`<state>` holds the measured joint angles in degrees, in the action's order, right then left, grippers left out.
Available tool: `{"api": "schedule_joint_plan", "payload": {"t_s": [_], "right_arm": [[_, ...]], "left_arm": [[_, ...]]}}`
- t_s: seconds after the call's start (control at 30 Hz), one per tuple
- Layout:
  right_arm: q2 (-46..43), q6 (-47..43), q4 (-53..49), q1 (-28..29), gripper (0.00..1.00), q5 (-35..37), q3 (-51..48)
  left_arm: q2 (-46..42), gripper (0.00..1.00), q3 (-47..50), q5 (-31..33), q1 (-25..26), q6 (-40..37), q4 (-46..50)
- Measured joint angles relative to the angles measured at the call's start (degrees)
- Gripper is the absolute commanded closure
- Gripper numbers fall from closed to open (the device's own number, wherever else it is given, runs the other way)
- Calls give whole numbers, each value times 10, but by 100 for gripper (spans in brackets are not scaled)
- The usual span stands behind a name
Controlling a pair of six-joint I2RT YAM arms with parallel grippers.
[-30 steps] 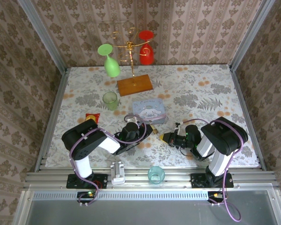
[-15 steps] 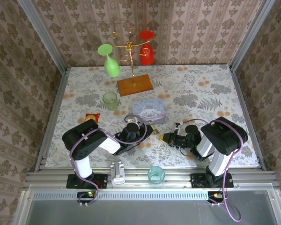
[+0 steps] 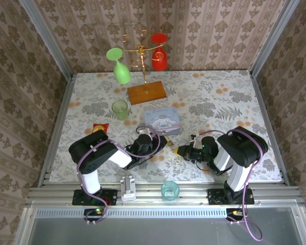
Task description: Unlock a padlock with a key
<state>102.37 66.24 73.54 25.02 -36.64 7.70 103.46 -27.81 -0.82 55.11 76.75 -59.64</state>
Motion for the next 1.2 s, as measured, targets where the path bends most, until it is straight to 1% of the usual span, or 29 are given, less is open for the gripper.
{"api": "schedule_joint_plan", "payload": {"t_s": [1.2], "right_arm": [[8, 18, -4, -3, 100, -2, 24]], "left_arm": [[22, 100, 11, 22, 4, 16, -61]]}}
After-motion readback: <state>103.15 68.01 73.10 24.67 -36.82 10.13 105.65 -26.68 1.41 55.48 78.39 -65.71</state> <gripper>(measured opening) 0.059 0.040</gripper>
